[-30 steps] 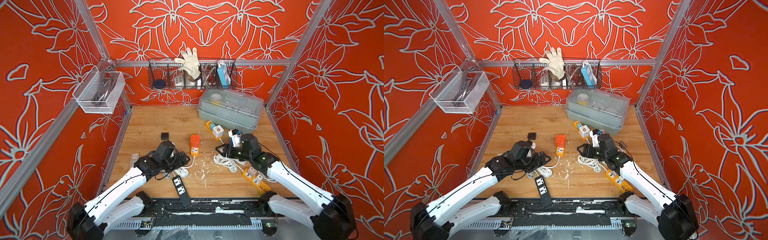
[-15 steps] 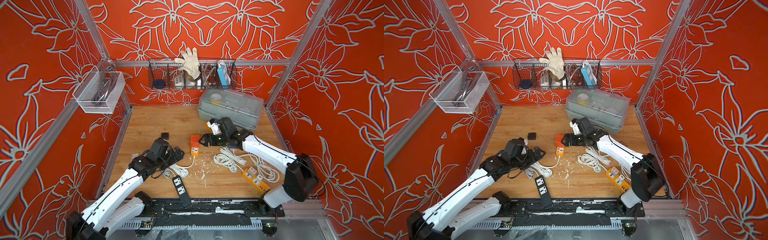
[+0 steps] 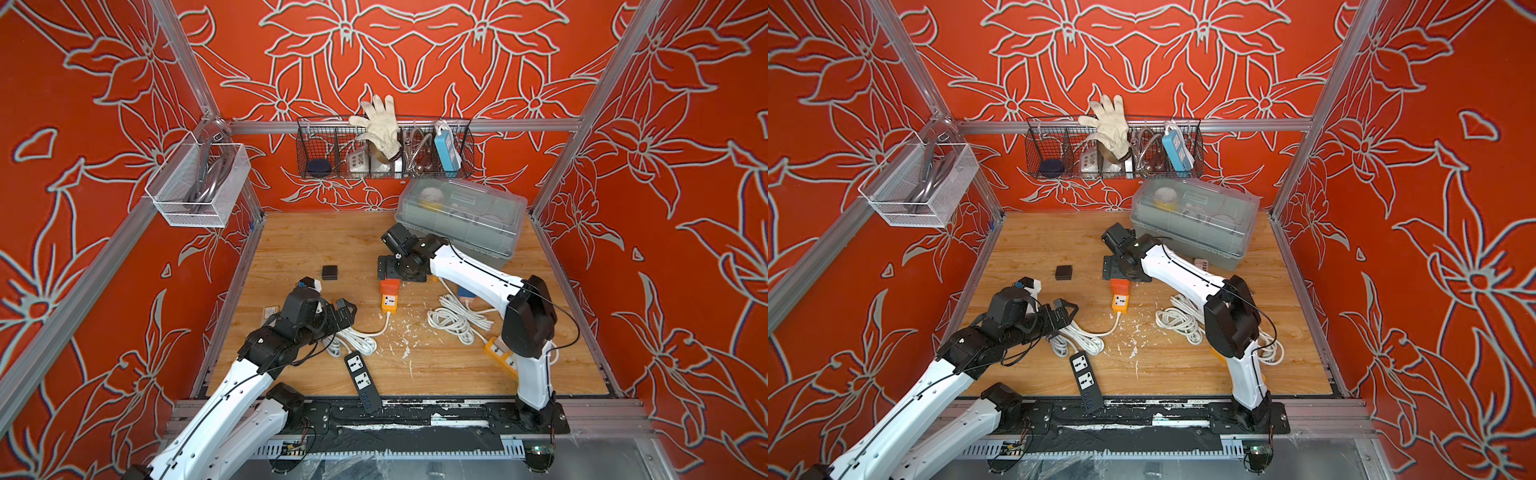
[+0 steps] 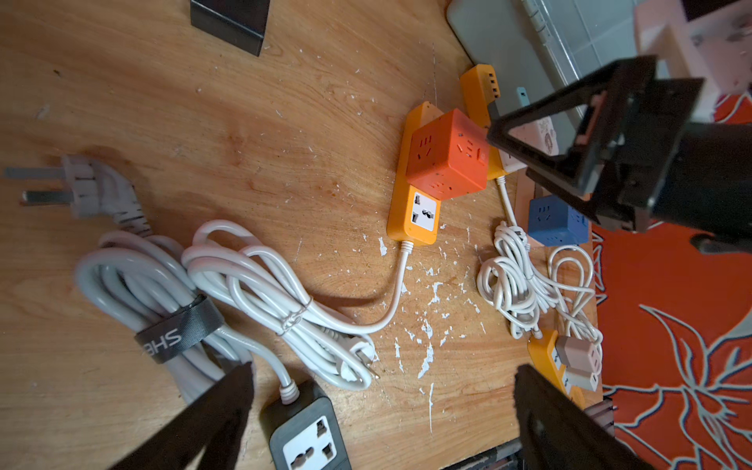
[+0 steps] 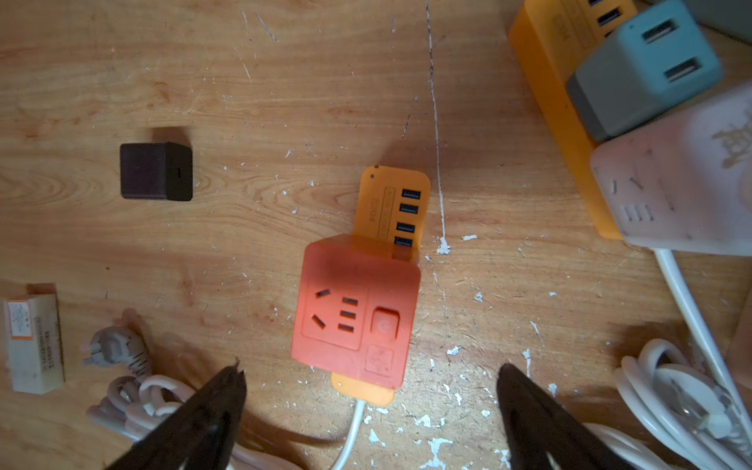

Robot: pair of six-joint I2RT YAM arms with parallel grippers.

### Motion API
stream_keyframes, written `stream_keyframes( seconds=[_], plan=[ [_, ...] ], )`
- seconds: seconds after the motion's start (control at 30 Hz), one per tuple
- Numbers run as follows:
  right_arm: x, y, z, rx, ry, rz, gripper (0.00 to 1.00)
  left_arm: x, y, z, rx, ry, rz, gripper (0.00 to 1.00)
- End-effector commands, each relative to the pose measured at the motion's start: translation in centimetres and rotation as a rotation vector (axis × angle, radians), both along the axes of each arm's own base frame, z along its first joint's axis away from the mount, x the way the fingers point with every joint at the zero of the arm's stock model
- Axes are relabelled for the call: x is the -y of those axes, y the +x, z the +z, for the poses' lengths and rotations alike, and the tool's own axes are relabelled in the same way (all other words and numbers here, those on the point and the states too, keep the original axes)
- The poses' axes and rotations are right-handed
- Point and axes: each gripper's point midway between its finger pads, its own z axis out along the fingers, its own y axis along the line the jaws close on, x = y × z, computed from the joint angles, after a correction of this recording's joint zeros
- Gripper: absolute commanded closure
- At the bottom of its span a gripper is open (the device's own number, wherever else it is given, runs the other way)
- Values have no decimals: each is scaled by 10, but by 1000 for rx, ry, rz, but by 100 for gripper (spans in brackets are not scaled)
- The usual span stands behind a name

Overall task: Pull the plug off the socket
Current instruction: Remove the plug from the socket.

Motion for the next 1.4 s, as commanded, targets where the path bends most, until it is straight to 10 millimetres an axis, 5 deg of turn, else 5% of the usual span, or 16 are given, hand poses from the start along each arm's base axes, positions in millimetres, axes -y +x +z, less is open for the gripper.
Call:
stream_keyframes(
  seconds=[0.0,0.33,0.5,0.77,0.97,1.1,1.37],
  plan=[
    [17,2,-14,-35,-140,-66,0,-8,-5,0,11,43,-3,2],
    [6,15,-48,-97,-264,-62,7,-11,-16,-3,4,50,-13,2],
    [-3,18,-54,-100,-259,-31,25,-11,-14,0,18,51,-20,2],
    [6,6,-54,-121,-280,29,38,-2,-11,1,31,25,-55,2],
    [8,7,-43,-79,-160,98,42,30,-7,1,30,-122,-154,2],
    [27,5,-45,-99,-175,167,46,64,0,-1,-6,-297,-244,4],
    [45,5,-55,-149,-102,149,47,117,39,-27,-201,-488,-336,17]
  ],
)
